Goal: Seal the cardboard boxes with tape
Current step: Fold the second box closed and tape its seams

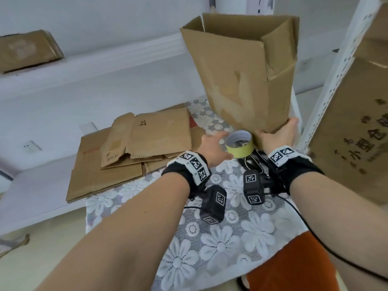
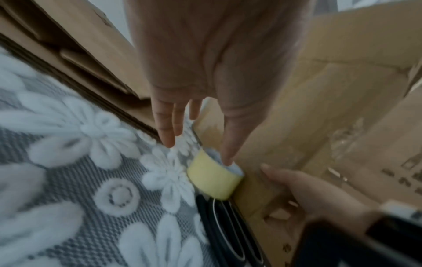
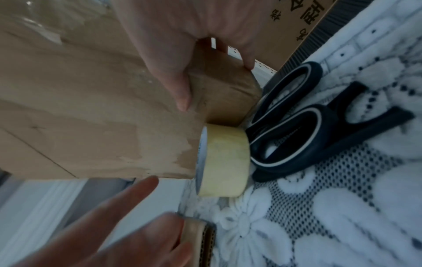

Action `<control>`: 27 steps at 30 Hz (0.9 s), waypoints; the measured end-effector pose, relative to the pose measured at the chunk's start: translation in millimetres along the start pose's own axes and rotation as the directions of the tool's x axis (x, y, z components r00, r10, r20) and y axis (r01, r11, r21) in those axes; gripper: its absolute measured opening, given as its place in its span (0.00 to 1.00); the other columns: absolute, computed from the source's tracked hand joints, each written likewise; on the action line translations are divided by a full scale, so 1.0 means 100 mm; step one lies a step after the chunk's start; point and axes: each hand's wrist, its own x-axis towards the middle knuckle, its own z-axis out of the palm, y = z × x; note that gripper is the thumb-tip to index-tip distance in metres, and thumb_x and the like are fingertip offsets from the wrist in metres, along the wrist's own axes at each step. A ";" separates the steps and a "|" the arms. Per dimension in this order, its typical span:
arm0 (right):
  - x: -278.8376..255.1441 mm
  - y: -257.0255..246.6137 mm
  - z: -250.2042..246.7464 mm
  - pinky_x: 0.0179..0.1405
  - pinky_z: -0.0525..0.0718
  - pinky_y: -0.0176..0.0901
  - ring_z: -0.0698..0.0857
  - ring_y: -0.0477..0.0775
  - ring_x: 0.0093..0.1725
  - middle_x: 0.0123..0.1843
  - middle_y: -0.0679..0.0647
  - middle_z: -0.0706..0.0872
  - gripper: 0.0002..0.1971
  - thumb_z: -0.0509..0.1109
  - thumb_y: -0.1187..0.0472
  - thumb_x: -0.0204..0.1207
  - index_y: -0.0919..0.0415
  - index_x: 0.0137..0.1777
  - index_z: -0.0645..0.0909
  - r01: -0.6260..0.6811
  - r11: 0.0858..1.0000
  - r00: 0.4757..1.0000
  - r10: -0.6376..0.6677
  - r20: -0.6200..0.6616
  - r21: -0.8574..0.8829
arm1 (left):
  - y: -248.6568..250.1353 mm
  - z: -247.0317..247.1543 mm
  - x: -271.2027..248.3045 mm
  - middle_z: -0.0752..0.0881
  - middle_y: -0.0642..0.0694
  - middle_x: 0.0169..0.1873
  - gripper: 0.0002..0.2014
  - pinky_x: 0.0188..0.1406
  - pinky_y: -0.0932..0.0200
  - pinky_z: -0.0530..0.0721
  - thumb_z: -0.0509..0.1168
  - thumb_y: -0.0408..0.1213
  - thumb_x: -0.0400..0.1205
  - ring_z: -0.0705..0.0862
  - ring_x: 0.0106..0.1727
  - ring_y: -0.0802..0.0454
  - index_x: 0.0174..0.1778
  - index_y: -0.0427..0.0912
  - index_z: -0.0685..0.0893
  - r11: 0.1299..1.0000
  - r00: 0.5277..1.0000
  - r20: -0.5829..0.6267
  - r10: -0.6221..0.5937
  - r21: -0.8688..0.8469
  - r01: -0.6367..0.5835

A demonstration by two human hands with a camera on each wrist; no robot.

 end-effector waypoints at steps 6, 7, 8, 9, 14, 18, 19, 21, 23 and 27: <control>0.02 0.02 0.00 0.60 0.77 0.57 0.75 0.64 0.65 0.65 0.61 0.75 0.39 0.83 0.51 0.58 0.64 0.64 0.67 0.025 0.997 0.999 -0.022 0.036 -0.075 | 0.08 0.29 0.17 0.76 0.43 0.74 0.28 0.49 0.63 0.81 0.72 0.44 0.79 0.85 0.56 0.46 0.76 0.52 0.76 0.996 0.999 0.038 0.003 0.092 -0.007; 0.02 0.03 0.00 0.60 0.77 0.57 0.75 0.64 0.64 0.64 0.60 0.76 0.40 0.83 0.50 0.57 0.64 0.64 0.68 0.053 0.996 0.998 -0.051 0.034 -0.066 | 0.07 0.30 0.17 0.79 0.44 0.71 0.25 0.47 0.67 0.78 0.71 0.45 0.80 0.85 0.55 0.49 0.74 0.48 0.79 0.995 1.000 0.026 0.000 0.103 -0.002; 0.01 0.05 -0.01 0.61 0.77 0.57 0.75 0.63 0.64 0.63 0.60 0.76 0.40 0.83 0.48 0.56 0.64 0.64 0.69 0.075 0.995 0.997 -0.073 0.036 -0.060 | 0.05 0.32 0.18 0.83 0.45 0.66 0.21 0.44 0.70 0.77 0.71 0.45 0.81 0.85 0.51 0.52 0.69 0.45 0.83 0.996 1.000 0.008 -0.004 0.088 0.003; -0.01 0.07 -0.01 0.61 0.77 0.56 0.75 0.63 0.63 0.62 0.59 0.76 0.41 0.82 0.46 0.55 0.64 0.63 0.69 0.090 0.994 0.995 -0.087 0.044 -0.057 | 0.02 0.32 0.19 0.87 0.46 0.56 0.15 0.38 0.70 0.76 0.71 0.46 0.81 0.84 0.43 0.55 0.61 0.43 0.87 0.999 1.000 -0.008 -0.013 0.051 0.013; -0.13 0.13 0.04 0.64 0.76 0.59 0.75 0.63 0.62 0.59 0.59 0.75 0.40 0.80 0.41 0.54 0.64 0.60 0.70 0.118 0.993 0.993 -0.118 0.015 -0.017 | -0.12 0.15 0.21 0.83 0.49 0.34 0.13 0.40 0.57 0.83 0.75 0.47 0.78 0.81 0.35 0.54 0.37 0.43 0.82 0.997 0.996 -0.056 -0.065 0.033 0.067; -0.26 0.14 0.15 0.67 0.73 0.59 0.74 0.62 0.62 0.60 0.60 0.74 0.39 0.81 0.43 0.55 0.65 0.60 0.71 0.169 0.984 0.984 -0.164 -0.071 0.061 | -0.24 0.03 0.15 0.81 0.51 0.30 0.13 0.37 0.60 0.80 0.76 0.45 0.76 0.80 0.32 0.55 0.33 0.42 0.82 0.997 0.990 -0.127 -0.065 0.043 0.071; -0.29 0.14 0.16 0.68 0.72 0.59 0.73 0.62 0.63 0.60 0.60 0.73 0.39 0.82 0.45 0.56 0.66 0.60 0.71 0.176 0.983 0.982 -0.171 -0.082 0.055 | -0.29 0.04 0.13 0.81 0.50 0.29 0.13 0.37 0.60 0.80 0.76 0.44 0.77 0.79 0.31 0.55 0.34 0.41 0.83 0.996 0.990 -0.115 -0.084 0.021 0.087; -0.28 0.17 0.17 0.69 0.71 0.58 0.71 0.62 0.64 0.62 0.62 0.73 0.39 0.82 0.46 0.58 0.67 0.62 0.70 0.153 0.988 0.986 -0.151 -0.071 0.028 | -0.38 0.09 0.08 0.80 0.50 0.27 0.12 0.29 0.64 0.78 0.75 0.43 0.77 0.76 0.26 0.59 0.38 0.38 0.85 0.992 0.990 -0.072 -0.123 -0.021 0.122; -0.24 0.18 0.16 0.70 0.70 0.59 0.70 0.62 0.65 0.64 0.62 0.72 0.41 0.81 0.45 0.59 0.68 0.64 0.67 0.110 0.994 0.992 -0.110 -0.054 -0.001 | -0.44 0.12 0.04 0.80 0.51 0.28 0.12 0.21 0.69 0.73 0.75 0.42 0.78 0.73 0.19 0.65 0.45 0.35 0.88 0.988 0.989 -0.050 -0.140 -0.064 0.137; -0.18 0.21 0.12 0.74 0.66 0.56 0.69 0.64 0.69 0.68 0.63 0.71 0.45 0.81 0.45 0.60 0.69 0.69 0.64 0.081 0.996 0.995 -0.082 -0.051 -0.033 | -0.41 0.11 0.00 0.84 0.47 0.62 0.15 0.47 0.64 0.77 0.77 0.43 0.76 0.83 0.53 0.56 0.56 0.44 0.86 0.987 0.990 -0.090 -0.108 -0.126 0.097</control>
